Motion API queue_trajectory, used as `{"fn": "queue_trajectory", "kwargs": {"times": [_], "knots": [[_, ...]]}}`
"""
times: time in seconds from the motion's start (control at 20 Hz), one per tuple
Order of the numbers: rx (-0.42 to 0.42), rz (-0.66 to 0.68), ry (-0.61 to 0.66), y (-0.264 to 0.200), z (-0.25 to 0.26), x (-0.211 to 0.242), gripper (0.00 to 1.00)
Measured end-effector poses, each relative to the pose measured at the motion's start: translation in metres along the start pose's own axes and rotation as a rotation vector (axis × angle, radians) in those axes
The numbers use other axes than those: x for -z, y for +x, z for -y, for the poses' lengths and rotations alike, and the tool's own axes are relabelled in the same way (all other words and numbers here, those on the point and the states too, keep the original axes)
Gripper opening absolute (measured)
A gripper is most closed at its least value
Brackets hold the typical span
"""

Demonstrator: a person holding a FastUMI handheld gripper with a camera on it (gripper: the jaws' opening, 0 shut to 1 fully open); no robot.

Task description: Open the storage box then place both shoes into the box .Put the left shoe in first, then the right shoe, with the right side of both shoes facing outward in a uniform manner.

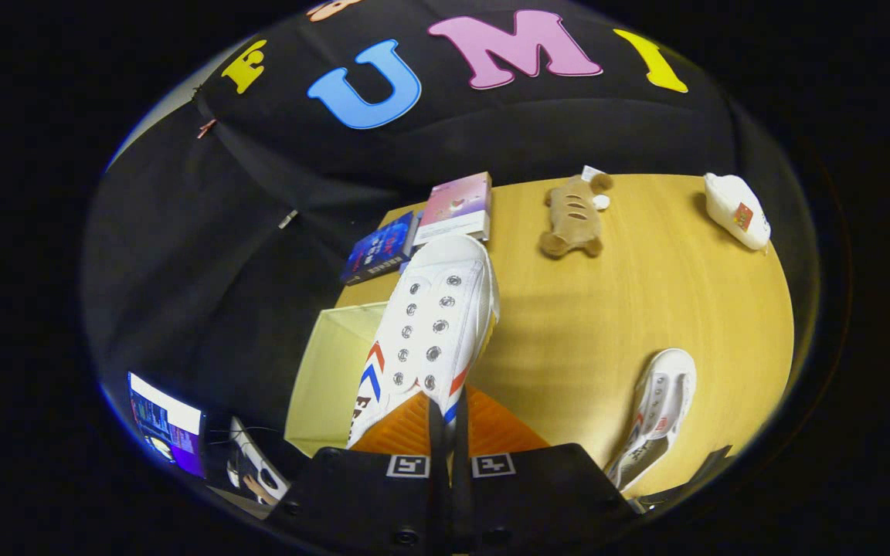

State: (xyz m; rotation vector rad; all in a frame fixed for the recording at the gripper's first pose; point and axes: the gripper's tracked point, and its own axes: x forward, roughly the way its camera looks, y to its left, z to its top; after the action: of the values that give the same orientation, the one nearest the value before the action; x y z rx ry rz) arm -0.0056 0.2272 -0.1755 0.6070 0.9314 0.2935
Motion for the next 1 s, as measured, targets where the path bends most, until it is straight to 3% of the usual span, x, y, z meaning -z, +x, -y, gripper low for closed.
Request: {"fn": "queue_trajectory", "kwargs": {"times": [0.4, 0.8, 0.85, 0.95, 1.0], "knots": [[-0.071, -0.124, -0.021, 0.063, -0.108, 0.039, 0.05], [-0.058, -0.198, -0.022, 0.116, -0.140, 0.080, 0.05], [-0.079, -0.206, -0.023, 0.120, -0.145, 0.083, 0.07], [-0.129, -0.187, -0.004, 0.119, -0.158, 0.076, 0.26], [-0.129, -0.174, -0.010, 0.118, -0.157, 0.069, 0.43]]}}
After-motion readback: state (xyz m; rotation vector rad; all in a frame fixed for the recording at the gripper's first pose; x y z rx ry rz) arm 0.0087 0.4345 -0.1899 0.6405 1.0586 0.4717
